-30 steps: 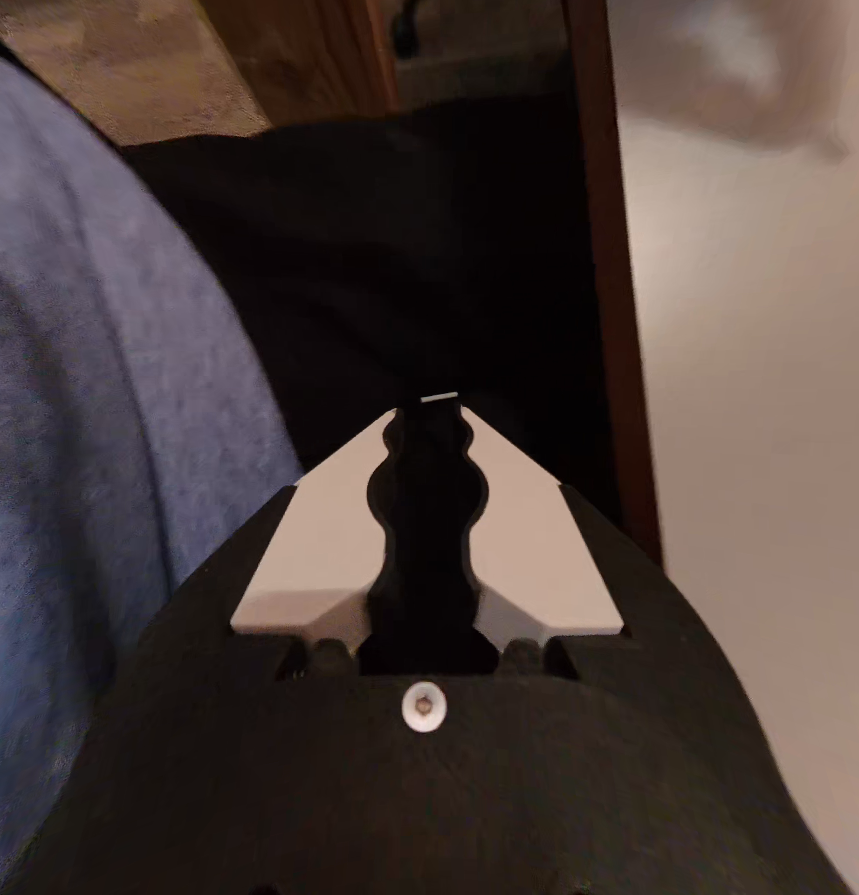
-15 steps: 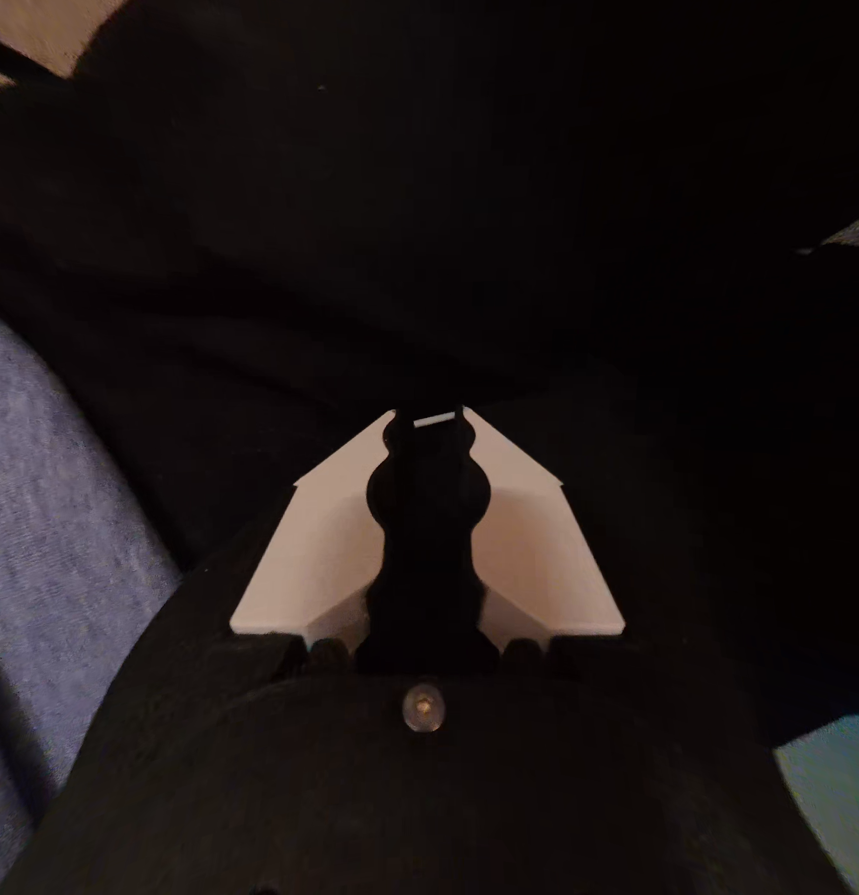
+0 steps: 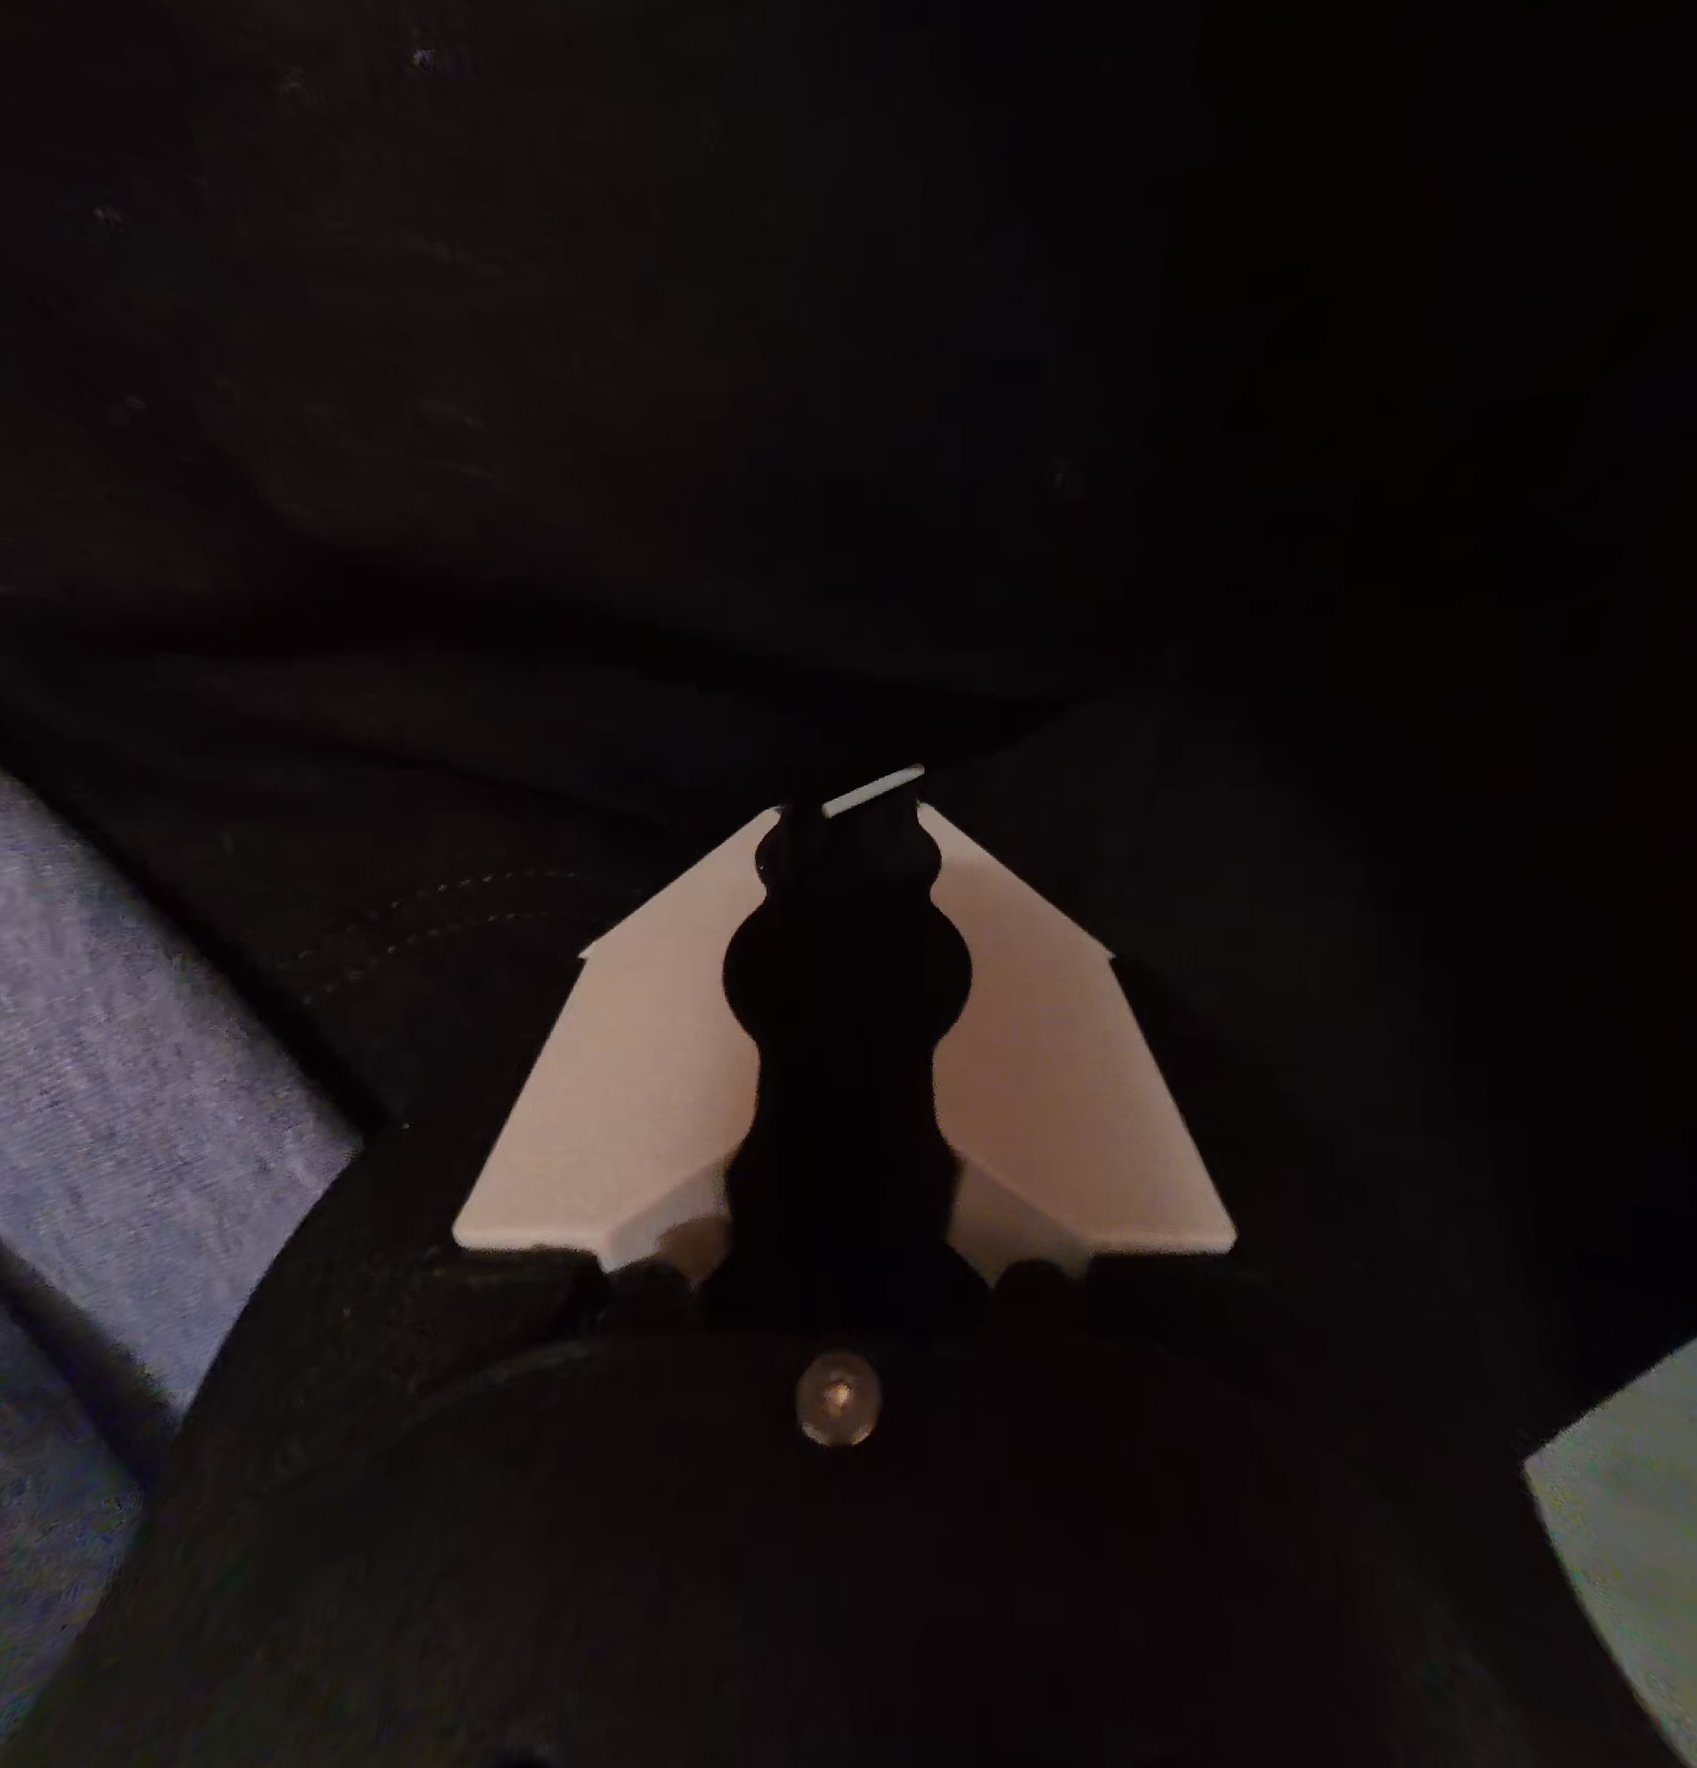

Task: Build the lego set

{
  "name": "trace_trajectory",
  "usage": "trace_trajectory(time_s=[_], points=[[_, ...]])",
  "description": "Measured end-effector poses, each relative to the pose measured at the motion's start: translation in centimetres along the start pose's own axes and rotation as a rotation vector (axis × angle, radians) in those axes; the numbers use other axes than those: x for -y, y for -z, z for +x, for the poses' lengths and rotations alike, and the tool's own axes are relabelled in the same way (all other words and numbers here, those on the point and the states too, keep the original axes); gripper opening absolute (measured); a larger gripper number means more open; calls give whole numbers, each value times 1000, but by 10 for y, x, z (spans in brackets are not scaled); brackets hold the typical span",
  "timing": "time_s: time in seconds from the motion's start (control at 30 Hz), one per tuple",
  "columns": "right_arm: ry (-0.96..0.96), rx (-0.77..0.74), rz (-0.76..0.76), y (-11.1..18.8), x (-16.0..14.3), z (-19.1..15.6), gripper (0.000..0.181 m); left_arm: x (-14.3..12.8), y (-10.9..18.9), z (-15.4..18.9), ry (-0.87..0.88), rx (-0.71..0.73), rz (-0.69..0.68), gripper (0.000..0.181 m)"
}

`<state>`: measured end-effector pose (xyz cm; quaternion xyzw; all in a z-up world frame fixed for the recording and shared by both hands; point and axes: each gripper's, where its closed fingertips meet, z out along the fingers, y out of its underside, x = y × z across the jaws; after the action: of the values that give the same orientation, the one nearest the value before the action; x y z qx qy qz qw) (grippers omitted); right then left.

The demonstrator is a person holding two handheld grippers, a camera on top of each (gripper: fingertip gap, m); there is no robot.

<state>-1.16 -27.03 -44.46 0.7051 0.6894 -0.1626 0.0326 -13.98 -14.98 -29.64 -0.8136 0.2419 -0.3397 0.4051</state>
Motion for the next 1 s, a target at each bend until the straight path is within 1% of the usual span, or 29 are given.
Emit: trace_trajectory(time_s=[0.13, 0.23, 0.33, 0.43, 0.53, 0.7, 0.8, 0.83, 0.87, 0.9, 0.93, 1.0], points=[[-63, 29, -2, -5, 1, -2, 18, -1, -1, 0, 6, -3, -6, 4], [-105, 85, 5, -11, 5, -4, 17, -1, -1, 0, 11, -7, -10, 4], [-102, 96, 10, -12, 5, -3, 8, -1, 0, 1, 15, -17, -9, 4], [-107, 108, 68, -8, 8, -2, 0, 0, 0, 1, 17, -23, -4, 4], [-136, 140, 147, -1, 11, 1, 0, 0, 0, 1, 17, -23, -4, 4], [-122, 130, 165, 1, 11, 3, 0, 0, 0, 1, 20, -23, -5, 4], [3, 90, 158, 3, 11, 0, 0, 0, 0, 0, 24, -23, -7, 4], [54, 68, 163, 6, 13, 1, 3, -1, 0, 0, 25, -24, -8, 4], [114, 51, 189, 13, 19, 1, 13, 0, -1, 0, 26, -24, -8, 4], [180, 35, 212, 20, 24, 2, 16, -1, -1, 0, 28, -23, -9, 4], [246, 15, 205, 24, 25, 4, 17, -1, -1, 0, 29, -23, -10, 4], [366, -37, 141, 23, 20, 12, 22, -1, -1, 0, 30, -23, -13, 4]])
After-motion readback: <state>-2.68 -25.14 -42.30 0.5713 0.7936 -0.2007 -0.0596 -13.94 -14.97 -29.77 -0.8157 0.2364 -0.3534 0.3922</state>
